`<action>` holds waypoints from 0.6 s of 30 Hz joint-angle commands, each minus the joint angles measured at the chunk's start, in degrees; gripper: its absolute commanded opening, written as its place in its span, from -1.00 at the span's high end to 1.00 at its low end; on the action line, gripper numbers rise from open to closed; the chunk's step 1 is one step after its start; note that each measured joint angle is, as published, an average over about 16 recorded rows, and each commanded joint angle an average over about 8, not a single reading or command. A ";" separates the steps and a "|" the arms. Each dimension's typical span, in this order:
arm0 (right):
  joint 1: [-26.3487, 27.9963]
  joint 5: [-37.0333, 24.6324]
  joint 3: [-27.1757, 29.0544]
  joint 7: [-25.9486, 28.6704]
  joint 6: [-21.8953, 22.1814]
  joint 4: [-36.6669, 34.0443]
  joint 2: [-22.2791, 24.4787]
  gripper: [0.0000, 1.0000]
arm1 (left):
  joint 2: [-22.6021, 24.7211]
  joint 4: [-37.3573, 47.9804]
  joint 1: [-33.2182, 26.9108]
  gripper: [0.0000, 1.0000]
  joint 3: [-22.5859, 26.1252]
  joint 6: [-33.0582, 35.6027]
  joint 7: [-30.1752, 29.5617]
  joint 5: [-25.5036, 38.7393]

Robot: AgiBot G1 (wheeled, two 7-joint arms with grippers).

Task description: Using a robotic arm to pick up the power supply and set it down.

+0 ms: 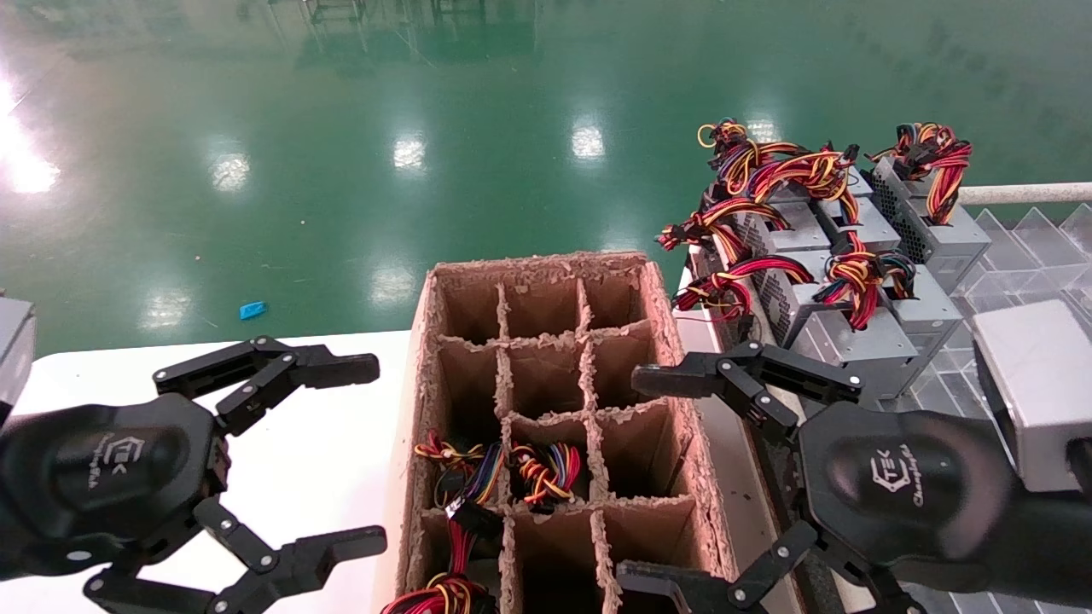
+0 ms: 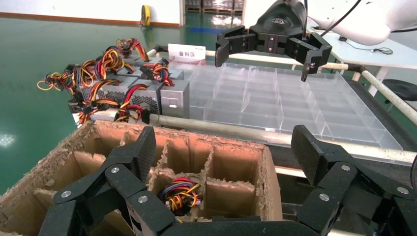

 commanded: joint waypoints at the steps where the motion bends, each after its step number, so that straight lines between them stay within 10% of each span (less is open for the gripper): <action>1: 0.00 0.00 0.00 0.00 0.00 0.00 0.00 -1.00 | 0.00 0.00 0.00 -1.00 0.00 0.00 0.00 0.00; 10: -0.03 0.02 0.01 0.03 -0.01 0.04 0.00 -1.00 | 0.00 0.00 0.00 -0.98 0.00 0.00 0.00 0.00; 18: 0.56 -1.55 -0.29 -0.94 0.55 0.33 -0.38 -1.00 | 0.00 0.00 0.00 0.91 0.00 0.00 0.00 0.00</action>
